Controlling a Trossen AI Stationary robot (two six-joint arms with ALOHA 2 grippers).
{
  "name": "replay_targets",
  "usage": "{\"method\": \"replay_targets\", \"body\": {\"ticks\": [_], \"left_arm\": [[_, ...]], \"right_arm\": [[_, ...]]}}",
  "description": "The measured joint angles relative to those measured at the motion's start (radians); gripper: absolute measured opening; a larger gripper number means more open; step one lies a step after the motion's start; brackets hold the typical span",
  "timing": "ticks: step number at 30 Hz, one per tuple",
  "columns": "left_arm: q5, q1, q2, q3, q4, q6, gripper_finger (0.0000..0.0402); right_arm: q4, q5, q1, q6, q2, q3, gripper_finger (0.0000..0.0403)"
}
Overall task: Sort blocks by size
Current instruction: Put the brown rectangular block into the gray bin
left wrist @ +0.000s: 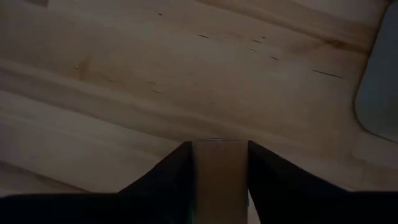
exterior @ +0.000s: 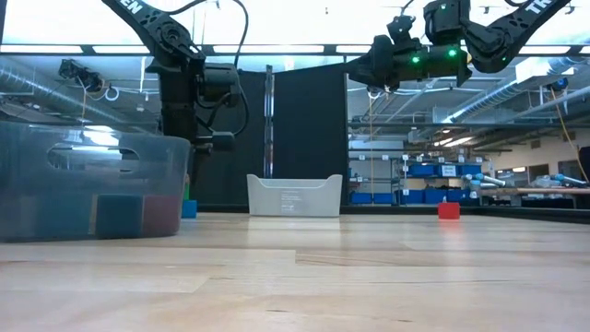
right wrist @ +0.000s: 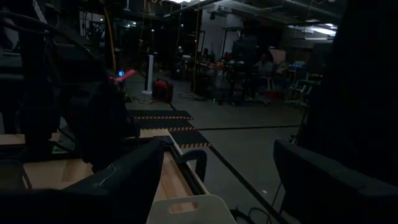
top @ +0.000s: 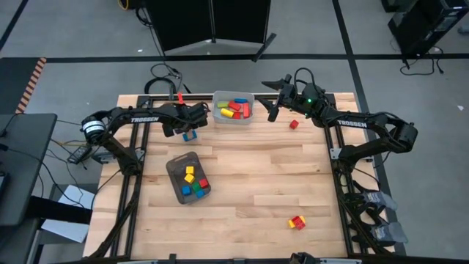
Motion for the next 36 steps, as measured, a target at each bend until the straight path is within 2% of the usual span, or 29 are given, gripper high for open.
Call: {"method": "replay_targets", "body": {"ticks": [7, 24, 32, 36], "left_arm": [[-0.004, 0.000, 0.000, 0.001, 0.000, 0.000, 0.0123], [-0.018, -0.014, 0.000, 0.015, 0.046, 0.059, 0.0119], [-0.065, -0.015, 0.000, 0.146, 0.065, 0.196, 0.0119], [-0.086, -0.015, 0.009, 0.205, 0.199, 0.345, 0.0119]], "right_arm": [[0.000, 0.000, 0.000, 0.000, 0.000, 0.000, 0.0316], [-0.001, 0.000, 0.000, -0.008, 0.000, 0.000, 0.0316], [-0.001, 0.000, 0.000, -0.028, 0.000, 0.000, 0.0316], [0.000, 0.016, 0.000, -0.034, 0.000, 0.000, 0.0316]]}}
